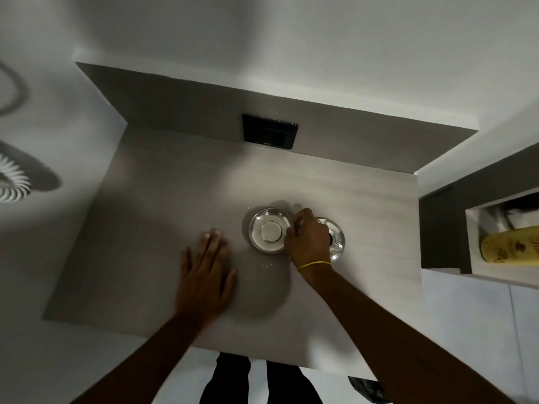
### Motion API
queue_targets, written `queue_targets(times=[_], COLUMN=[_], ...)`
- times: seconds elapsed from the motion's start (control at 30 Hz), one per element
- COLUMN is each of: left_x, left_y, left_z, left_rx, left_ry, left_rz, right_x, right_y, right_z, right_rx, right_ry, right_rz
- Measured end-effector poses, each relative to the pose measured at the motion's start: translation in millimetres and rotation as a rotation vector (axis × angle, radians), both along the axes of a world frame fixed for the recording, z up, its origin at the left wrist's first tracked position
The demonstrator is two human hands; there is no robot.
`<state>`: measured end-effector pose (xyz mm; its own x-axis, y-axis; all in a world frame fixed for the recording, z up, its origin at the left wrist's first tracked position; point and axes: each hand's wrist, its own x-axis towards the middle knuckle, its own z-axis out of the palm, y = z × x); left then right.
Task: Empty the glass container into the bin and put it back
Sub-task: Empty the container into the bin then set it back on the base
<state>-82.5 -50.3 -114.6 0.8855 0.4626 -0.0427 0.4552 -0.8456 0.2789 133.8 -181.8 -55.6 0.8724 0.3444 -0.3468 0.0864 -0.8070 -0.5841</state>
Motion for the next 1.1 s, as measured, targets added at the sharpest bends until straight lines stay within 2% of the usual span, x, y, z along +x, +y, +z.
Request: queue_targets(times=[0.1, 0.23, 0.37, 0.43, 0.63, 0.87, 1.0, 1.1], left_x=[6, 8, 9, 9, 8, 7, 8, 7], left_y=[9, 8, 9, 8, 9, 11, 11, 12], left_z=[-7, -9, -6, -5, -8, -12, -15, -18], left_rx=[0.027, 0.052, 0.064, 0.08, 0.091, 0.11, 0.134, 0.143], left_ry=[-0.008, -0.016, -0.022, -0.024, -0.028, -0.009, 0.014, 0.019], left_rz=[-0.016, -0.021, -0.018, -0.018, -0.016, -0.018, -0.032, -0.033], right_x=[2, 7, 7, 6, 5, 6, -6, -14], right_y=[-6, -28, -37, -38, -29, -26, 1, 23], right_z=[9, 26, 31, 30, 34, 50, 59, 59], right_rx=[0.01, -0.031, -0.304, -0.347, -0.445, -0.258, -0.184, -0.204], right_ry=[-0.062, -0.259, -0.128, -0.068, -0.095, -0.074, -0.075, -0.087], right_rz=[0.01, 0.07, 0.168, 0.211, 0.258, 0.208, 0.284, 0.378])
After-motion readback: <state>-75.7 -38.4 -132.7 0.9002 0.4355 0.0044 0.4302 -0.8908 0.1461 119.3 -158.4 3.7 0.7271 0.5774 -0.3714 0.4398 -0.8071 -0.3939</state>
